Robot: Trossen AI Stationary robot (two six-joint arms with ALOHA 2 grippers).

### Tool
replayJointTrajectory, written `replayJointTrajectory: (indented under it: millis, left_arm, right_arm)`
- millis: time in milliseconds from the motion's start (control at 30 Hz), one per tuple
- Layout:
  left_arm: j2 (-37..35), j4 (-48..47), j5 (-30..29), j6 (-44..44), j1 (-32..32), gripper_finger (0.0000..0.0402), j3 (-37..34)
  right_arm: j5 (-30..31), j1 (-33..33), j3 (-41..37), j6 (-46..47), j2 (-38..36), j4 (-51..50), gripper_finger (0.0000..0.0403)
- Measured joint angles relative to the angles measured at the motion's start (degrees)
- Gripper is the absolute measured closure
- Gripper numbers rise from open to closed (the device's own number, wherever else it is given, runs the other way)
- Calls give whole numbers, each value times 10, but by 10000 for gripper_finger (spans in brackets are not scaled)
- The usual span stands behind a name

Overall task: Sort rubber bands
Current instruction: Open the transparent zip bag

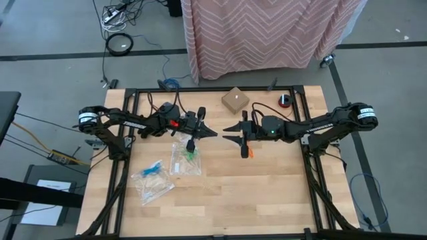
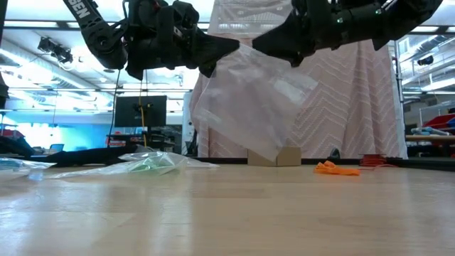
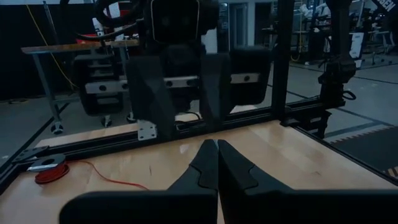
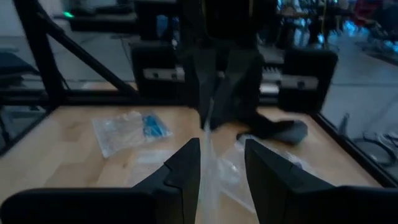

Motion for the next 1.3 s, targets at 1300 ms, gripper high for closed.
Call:
replayJointTrajectory:
  millis: [1300]
  left_arm:
    - [0,2,0,0,0,401,0]
  right_arm:
    - [3,-13,0,16,0,-44,290]
